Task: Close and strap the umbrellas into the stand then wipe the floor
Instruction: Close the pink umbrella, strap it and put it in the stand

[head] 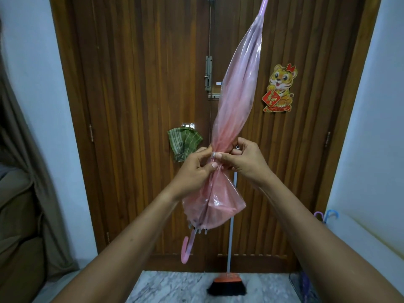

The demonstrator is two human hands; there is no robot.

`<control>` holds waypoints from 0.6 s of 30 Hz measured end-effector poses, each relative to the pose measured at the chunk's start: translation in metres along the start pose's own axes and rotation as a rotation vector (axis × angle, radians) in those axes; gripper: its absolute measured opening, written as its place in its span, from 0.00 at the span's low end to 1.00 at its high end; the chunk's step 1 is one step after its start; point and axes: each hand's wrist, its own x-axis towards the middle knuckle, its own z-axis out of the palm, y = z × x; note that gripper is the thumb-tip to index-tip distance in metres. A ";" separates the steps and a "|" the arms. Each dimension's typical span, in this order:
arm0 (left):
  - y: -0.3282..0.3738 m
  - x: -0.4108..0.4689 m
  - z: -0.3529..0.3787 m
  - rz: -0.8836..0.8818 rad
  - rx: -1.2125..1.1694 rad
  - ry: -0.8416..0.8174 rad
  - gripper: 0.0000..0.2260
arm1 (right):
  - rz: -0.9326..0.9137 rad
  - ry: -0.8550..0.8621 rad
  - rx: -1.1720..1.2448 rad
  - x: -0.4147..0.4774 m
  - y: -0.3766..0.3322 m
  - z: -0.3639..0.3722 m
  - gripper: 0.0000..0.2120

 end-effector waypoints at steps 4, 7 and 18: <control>-0.004 0.002 -0.007 -0.119 -0.152 0.018 0.17 | 0.015 0.004 0.015 0.005 0.005 0.004 0.14; -0.011 0.002 -0.012 -0.122 -0.212 0.052 0.20 | 0.057 -0.046 0.043 0.008 0.006 0.006 0.12; -0.037 0.018 -0.023 0.034 -0.137 0.180 0.19 | -0.029 0.055 0.025 0.025 0.017 0.029 0.21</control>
